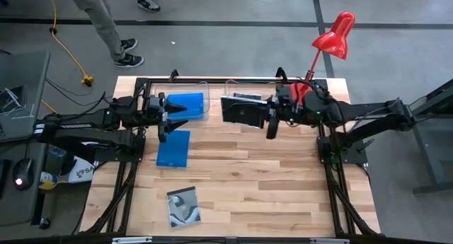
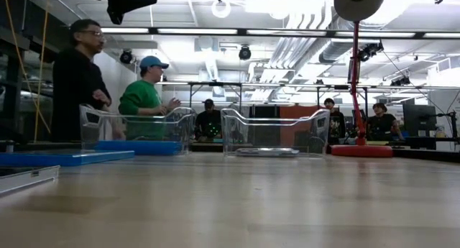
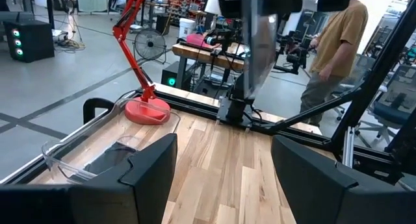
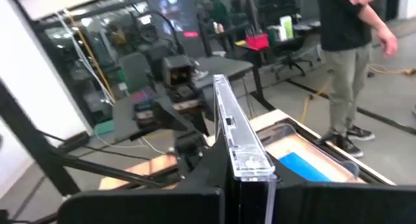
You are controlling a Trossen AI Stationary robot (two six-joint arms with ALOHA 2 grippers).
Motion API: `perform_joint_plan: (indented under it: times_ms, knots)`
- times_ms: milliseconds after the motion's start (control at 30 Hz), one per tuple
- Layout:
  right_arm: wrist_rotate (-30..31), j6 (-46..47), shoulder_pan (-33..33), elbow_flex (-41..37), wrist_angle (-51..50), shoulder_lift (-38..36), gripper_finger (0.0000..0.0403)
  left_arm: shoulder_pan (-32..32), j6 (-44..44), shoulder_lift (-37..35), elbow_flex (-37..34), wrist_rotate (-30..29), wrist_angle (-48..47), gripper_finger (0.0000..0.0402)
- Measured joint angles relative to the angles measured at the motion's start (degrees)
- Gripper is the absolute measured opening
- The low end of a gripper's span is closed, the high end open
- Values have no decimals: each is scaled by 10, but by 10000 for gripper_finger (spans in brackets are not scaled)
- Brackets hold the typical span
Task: Pick & place jewel cases by type
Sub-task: Put the right black CD case into the right transparent bin
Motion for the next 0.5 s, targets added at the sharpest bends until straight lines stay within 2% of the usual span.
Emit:
perform_joint_plan:
  times_ms: [367, 500]
  knots:
    - [-8, 80, -97, -1, -31, 96, 1, 0, -4, 0, 0, 0, 1, 248]
    - [-28, 97, -137, -1, -33, 121, 2, 0, -5, 0, 0, 0, 2, 248]
